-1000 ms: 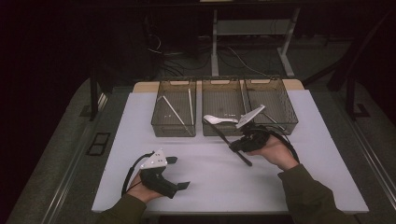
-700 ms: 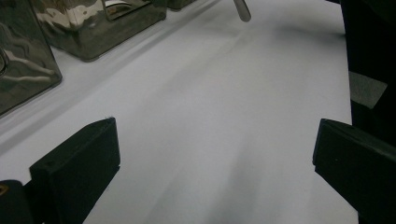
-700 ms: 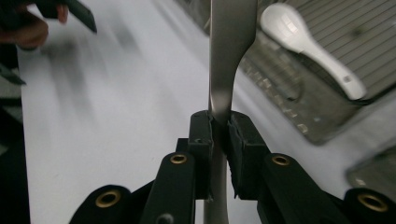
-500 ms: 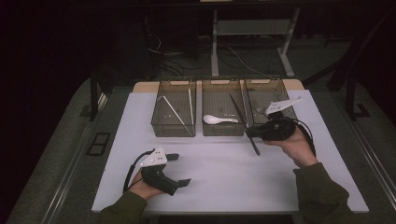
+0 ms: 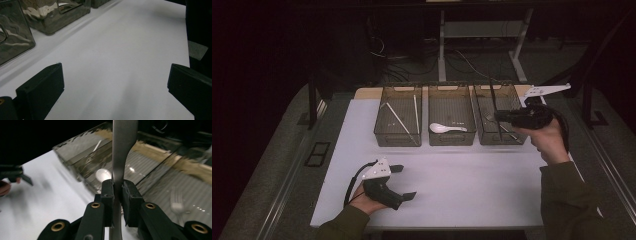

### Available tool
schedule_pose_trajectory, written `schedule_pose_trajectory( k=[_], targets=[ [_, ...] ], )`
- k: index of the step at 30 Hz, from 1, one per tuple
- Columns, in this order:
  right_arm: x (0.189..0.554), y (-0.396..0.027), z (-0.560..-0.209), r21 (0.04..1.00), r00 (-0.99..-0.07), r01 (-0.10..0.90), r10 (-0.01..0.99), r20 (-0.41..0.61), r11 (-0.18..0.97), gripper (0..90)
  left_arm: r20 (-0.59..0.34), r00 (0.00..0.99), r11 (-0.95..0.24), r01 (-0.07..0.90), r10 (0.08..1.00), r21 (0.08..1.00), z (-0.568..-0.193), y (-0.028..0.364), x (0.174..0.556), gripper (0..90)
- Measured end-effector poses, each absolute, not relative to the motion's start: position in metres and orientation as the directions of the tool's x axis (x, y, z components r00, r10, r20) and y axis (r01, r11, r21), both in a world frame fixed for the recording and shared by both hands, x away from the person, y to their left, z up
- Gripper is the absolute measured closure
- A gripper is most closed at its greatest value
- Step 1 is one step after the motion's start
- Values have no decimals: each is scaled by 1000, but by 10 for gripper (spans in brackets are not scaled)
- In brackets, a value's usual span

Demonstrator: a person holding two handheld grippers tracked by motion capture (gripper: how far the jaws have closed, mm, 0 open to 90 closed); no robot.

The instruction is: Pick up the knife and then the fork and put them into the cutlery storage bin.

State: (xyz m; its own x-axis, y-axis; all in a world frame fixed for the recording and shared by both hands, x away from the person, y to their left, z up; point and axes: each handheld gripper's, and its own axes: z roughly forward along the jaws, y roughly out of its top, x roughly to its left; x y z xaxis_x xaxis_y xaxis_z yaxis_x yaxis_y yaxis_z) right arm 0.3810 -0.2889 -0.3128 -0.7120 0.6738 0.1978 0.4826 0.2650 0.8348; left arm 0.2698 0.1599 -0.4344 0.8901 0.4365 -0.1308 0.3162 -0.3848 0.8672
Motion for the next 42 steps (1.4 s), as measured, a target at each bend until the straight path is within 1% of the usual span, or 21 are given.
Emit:
schedule_pose_trajectory(
  k=[5, 9, 16, 20, 32, 38, 42],
  targets=[
    [396, -304, -302, 839, -655, 492, 734, 179, 234, 802, -133, 890, -381, 316, 436, 869, -434, 160, 269, 0],
    [409, -314, -301, 841, -613, 496, 773, 162, 217, 802, -133, 891, -382, 316, 435, 868, -434, 160, 269, 0],
    [427, -321, -315, 808, -539, 539, 834, 114, 237, 802, -133, 891, -380, 316, 435, 869, -434, 160, 269, 0],
    [433, -322, -325, 781, -514, 568, 853, 91, 260, 801, -137, 891, -377, 317, 433, 870, -434, 160, 269, 0],
    [445, -326, -359, 693, -483, 648, 874, 51, 317, 801, -140, 893, -374, 316, 429, 872, -434, 160, 268, 0],
    [448, -330, -374, 644, -469, 691, 881, 53, 329, 801, -141, 893, -376, 318, 428, 871, -434, 160, 268, 0],
    [451, -329, -379, 628, -470, 701, 881, 49, 339, 801, -140, 893, -377, 318, 428, 870, -434, 160, 268, 0]
  ],
)
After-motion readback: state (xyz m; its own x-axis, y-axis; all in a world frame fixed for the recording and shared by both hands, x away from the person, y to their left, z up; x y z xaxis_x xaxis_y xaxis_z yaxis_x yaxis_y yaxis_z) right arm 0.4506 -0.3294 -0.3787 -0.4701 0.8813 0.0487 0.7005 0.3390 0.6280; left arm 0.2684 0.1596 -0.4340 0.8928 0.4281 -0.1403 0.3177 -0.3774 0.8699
